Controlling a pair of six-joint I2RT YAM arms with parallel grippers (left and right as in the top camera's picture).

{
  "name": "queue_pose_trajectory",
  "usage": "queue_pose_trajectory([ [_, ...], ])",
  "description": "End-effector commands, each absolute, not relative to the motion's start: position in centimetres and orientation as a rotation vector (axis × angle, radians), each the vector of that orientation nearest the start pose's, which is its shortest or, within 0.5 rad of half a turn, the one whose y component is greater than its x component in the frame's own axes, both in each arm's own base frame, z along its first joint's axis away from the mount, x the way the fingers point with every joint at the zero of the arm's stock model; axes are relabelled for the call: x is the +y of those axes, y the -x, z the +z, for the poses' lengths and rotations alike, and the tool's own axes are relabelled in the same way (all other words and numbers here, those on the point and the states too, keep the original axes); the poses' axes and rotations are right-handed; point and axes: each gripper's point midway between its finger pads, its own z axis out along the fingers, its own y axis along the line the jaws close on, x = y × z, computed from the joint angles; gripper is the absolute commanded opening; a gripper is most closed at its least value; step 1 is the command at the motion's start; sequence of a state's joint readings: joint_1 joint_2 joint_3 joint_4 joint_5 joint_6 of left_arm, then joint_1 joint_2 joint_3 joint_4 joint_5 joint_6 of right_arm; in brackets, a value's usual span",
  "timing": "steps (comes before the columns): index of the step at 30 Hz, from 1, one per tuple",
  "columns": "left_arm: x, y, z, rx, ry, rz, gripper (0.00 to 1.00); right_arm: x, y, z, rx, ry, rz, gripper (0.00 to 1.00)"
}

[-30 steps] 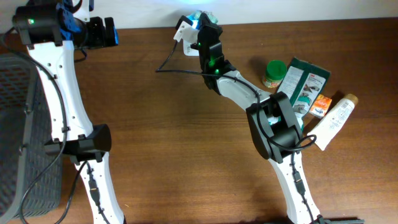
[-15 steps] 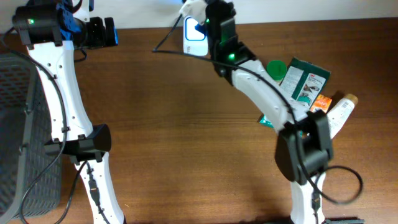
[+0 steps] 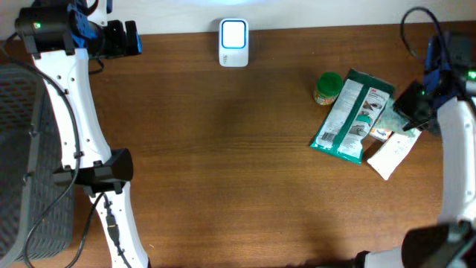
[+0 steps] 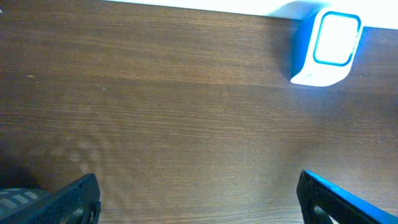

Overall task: Scan the item barcode
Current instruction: 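Place the pouch on the right-side pile with right gripper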

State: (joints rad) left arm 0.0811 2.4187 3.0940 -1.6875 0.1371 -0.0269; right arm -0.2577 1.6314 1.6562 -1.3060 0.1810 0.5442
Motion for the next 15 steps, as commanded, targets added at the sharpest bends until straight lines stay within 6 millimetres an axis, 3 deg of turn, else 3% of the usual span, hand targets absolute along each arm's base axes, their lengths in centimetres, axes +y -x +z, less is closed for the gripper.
queue_pose_trajectory([
  [1, 2.1, -50.2, 28.1, 2.571, 0.095, -0.146, 0.99, -13.5, -33.5, 17.2, 2.623, -1.268, -0.120, 0.08],
  [3, 2.1, -50.2, 28.1, 2.571, 0.095, -0.146, 0.99, -13.9, -34.3, 15.8, 2.638, -1.277, -0.120, 0.27],
  [5, 2.1, -50.2, 28.1, 2.571, 0.095, -0.145, 0.99, -13.9, -35.1, 16.6, 2.613, -1.247, -0.093, 0.45],
  [7, 2.1, -50.2, 28.1, 2.571, 0.095, -0.146, 0.99, -11.8, -36.5, 20.0, 2.638, -1.018, 0.078, 0.66],
  [8, 2.1, -50.2, 28.1, 2.571, 0.095, -0.146, 0.99, -11.0, -36.2, 22.1, 2.629, -0.957, 0.120, 0.69],
  [10, 2.1, -50.2, 28.1, 2.571, 0.095, -0.145, 0.99, -7.9, -33.6, 28.3, 2.615, -0.729, 0.143, 0.74],
  [11, 2.1, -50.2, 28.1, 2.571, 0.095, -0.146, 0.99, -5.8, -30.9, 31.2, 2.610, -0.624, 0.143, 0.76],
  [12, 2.1, -50.2, 28.1, 2.571, 0.095, -0.146, 0.99, -4.5, -29.1, 32.8, 2.585, -0.579, 0.151, 0.98],
  [14, 2.1, -50.2, 28.1, 2.571, 0.095, -0.146, 0.99, -2.2, -25.9, 36.2, 2.486, -0.465, 0.171, 0.98],
  [15, 2.1, -50.2, 28.1, 2.571, 0.095, -0.146, 0.99, -2.1, -25.0, 36.9, 2.455, -0.456, 0.167, 0.98],
])
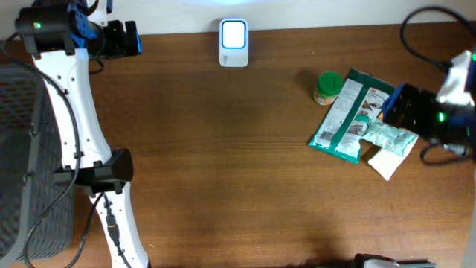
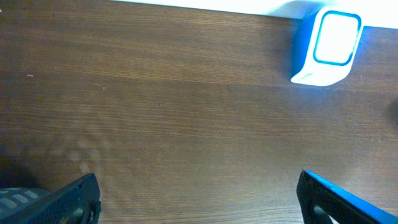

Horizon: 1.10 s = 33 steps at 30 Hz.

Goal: Scan the item barcode

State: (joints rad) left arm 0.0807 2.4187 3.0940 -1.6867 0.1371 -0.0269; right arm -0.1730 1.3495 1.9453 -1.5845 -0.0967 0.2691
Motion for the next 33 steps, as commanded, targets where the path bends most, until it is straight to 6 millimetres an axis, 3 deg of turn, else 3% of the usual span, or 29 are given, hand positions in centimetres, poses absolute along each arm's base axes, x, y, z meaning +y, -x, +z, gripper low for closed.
queue_pose_trajectory([
  [1, 2.1, -50.2, 28.1, 2.571, 0.095, -0.146, 0.99, -2.0, -24.4, 37.5, 2.431, -0.451, 0.164, 0.98],
  [4, 2.1, -50.2, 28.1, 2.571, 0.095, -0.146, 0.99, -2.5, -21.3, 38.2, 2.411, -0.434, 0.083, 0.98],
  [7, 2.1, -50.2, 28.1, 2.570, 0.095, -0.146, 0.99, -1.7, -20.4, 38.1, 2.272, -0.360, 0.100, 0.98],
  [9, 2.0, -50.2, 28.1, 2.571, 0.095, -0.146, 0.99, -1.4, -21.3, 35.0, 2.137, -0.318, 0.110, 0.98],
  [10, 2.1, -50.2, 28.1, 2.571, 0.095, -0.146, 0.99, -1.6, -22.3, 32.5, 2.024, -0.294, 0.102, 0.98],
  [15, 2.1, -50.2, 28.1, 2.571, 0.095, -0.146, 0.99, -0.5, -23.6, 23.5, 1.765, -0.218, 0.112, 0.98],
  [18, 2.1, -50.2, 28.1, 2.571, 0.095, -0.146, 0.99, -0.1, -24.7, 20.4, 1.638, -0.199, 0.136, 0.98],
  [22, 2.1, -50.2, 28.1, 2.571, 0.095, -0.145, 0.99, 0.1, -24.6, 15.4, 1.646, -0.190, 0.143, 0.98],
  [33, 2.1, -50.2, 28.1, 2.571, 0.095, -0.145, 0.99, 0.1, -24.6, 15.7, 1.635, -0.167, 0.123, 0.98],
])
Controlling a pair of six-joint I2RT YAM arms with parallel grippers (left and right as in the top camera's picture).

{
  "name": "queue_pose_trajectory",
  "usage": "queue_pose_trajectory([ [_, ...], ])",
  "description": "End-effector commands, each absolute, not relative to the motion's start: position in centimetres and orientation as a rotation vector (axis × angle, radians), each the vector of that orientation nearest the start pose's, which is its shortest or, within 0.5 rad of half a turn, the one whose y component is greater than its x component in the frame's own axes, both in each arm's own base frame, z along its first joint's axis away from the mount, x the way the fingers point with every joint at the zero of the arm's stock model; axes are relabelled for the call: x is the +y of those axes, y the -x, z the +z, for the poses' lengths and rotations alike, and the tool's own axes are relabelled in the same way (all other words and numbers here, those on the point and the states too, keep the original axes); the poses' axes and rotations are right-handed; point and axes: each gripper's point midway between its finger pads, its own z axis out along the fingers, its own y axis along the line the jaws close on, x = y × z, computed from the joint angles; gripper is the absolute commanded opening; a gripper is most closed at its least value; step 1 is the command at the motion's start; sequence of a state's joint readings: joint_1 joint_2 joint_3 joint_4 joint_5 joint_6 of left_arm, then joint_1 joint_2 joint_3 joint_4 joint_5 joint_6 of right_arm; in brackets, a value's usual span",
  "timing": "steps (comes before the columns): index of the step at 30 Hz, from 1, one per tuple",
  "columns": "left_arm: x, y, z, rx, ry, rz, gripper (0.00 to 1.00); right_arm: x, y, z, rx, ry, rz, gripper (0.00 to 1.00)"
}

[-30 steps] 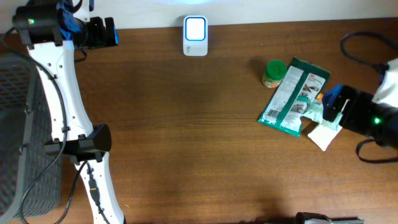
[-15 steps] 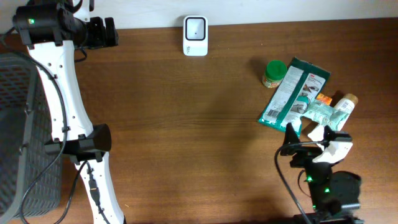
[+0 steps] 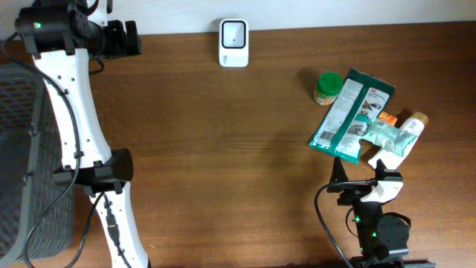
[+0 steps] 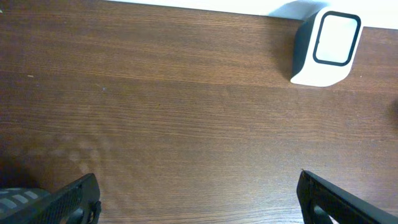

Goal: Scan the item barcode

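The white barcode scanner (image 3: 233, 33) stands at the table's back edge, its window dark; the left wrist view shows the scanner (image 4: 326, 46) at upper right. My left gripper (image 3: 132, 39) hovers at the back left, open, its fingers wide apart over bare wood (image 4: 199, 199). The items lie in a heap at the right: a green-and-white pouch (image 3: 349, 113), a green-lidded jar (image 3: 327, 87), a mint packet (image 3: 387, 138), a white bottle with a tan cap (image 3: 410, 125) and a white packet (image 3: 381, 158). My right arm (image 3: 375, 197) sits folded at the front right, apart from the heap; its fingers cannot be made out.
A dark mesh basket (image 3: 22, 171) stands off the table's left side beside the left arm's white links (image 3: 74, 112). A small orange item (image 3: 387, 117) peeks out between the pouch and the bottle.
My right arm has gone from above the mint packet to a folded pose at the front right. The scanner's blue light is off. The white bottle now shows. The left gripper has not moved.
First my right gripper was at the far right edge of the heap, with the scanner glowing blue. Then it was over the mint packet beside the pouch. Now the arm is folded at the front, the heap lies on the table and the scanner is dark.
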State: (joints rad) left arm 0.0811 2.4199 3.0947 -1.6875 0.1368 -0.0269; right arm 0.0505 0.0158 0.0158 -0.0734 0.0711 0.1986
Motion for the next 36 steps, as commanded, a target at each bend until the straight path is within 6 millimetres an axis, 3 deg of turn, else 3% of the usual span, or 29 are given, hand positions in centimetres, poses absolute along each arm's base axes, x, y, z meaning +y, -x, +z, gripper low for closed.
queue_pose_trajectory([
  [1, 2.1, -50.2, 28.1, 2.570, 0.095, -0.145, 0.99, 0.1, -24.6, 15.7, 1.635, -0.167, 0.123, 0.98],
  [5, 1.8, -50.1, 28.4, 2.565, 0.088, -0.147, 0.99, 0.1, -24.6, 15.7, 1.635, -0.167, 0.123, 0.98],
  [7, -0.4, -48.3, 32.1, 2.504, 0.027, -0.158, 0.99, 0.1, -24.6, 15.7, 1.635, -0.167, 0.123, 0.98],
  [8, -1.9, -46.6, 33.7, 2.499, -0.011, -0.170, 0.99, 0.1, -24.6, 15.7, 1.635, -0.167, 0.123, 0.98],
  [10, -4.4, -40.7, 35.8, 2.540, -0.161, -0.127, 0.99, 0.1, -24.6, 15.7, 1.635, -0.167, 0.123, 0.98],
  [12, -3.3, -35.2, 36.2, 2.538, -0.241, 0.073, 0.99, 0.1, -24.6, 15.7, 1.635, -0.167, 0.123, 0.98],
  [13, -3.0, -34.2, 36.2, 2.492, -0.233, 0.079, 0.99, 0.1, -24.6, 15.7, 1.635, -0.167, 0.123, 0.98],
  [17, -2.6, -31.5, 32.4, 2.080, -0.199, 0.065, 0.99, 0.1, -24.6, 15.7, 1.635, -0.167, 0.123, 0.99],
  [21, -2.1, -27.5, 25.6, 1.755, -0.157, 0.050, 0.99, 0.1, -24.6, 15.7, 1.635, -0.167, 0.123, 0.98],
  [23, -3.2, -26.2, 23.7, 1.622, -0.313, 0.069, 0.99, 0.1, -24.6, 15.7, 1.635, -0.167, 0.123, 0.98],
  [27, -2.5, -25.2, 19.5, 1.589, -0.343, 0.130, 0.99, 0.1, -24.6, 15.7, 1.635, -0.166, 0.123, 0.98],
  [36, -1.8, -24.5, 15.9, 1.591, -0.415, 0.238, 0.99, 0.1, -24.6, 15.7, 1.635, -0.167, 0.123, 0.98],
])
